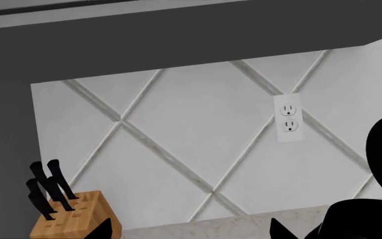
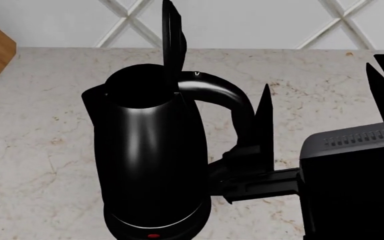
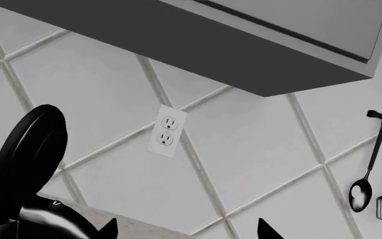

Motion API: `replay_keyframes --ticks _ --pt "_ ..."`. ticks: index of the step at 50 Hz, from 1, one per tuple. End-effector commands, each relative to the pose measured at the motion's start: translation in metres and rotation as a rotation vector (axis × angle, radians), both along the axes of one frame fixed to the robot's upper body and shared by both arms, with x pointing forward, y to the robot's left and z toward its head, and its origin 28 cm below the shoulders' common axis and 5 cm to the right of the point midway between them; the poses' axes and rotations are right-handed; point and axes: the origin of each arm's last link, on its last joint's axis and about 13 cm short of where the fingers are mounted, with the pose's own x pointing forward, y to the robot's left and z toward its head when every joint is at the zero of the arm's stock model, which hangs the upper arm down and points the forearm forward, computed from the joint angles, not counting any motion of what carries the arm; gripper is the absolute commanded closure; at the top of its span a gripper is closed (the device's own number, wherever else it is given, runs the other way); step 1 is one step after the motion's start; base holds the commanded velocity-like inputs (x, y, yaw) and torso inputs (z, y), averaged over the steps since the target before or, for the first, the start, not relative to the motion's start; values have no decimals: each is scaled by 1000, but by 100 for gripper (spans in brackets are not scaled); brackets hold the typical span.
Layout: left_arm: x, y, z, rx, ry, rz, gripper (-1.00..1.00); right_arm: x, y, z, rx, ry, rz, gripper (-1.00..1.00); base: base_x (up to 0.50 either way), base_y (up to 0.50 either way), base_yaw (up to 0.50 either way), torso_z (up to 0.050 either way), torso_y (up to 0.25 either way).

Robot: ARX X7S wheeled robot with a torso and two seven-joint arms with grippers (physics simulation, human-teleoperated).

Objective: Close the lid of the electric kettle.

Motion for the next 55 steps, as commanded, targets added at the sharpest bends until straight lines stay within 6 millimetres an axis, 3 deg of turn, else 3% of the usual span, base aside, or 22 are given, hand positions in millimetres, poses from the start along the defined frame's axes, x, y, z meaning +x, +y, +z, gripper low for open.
replay_keyframes --ticks 1,10,21,34,55 --pt "1 0 -2 -1 4 1 -100 7 -4 1 27 5 1 -100 0 0 0 0 0" --pt "2 1 -5 -1 14 3 -100 47 -14 15 25 135 -3 -100 0 0 0 0 0" --pt "3 1 -8 5 19 8 -100 60 -18 43 -38 171 -36 -100 0 0 0 0 0" --pt "1 3 -7 0 17 11 -100 61 -10 88 -105 147 -15 -100 0 0 0 0 0" --pt "2 3 -11 -3 22 13 -100 58 4 116 -282 278 58 -100 0 0 0 0 0"
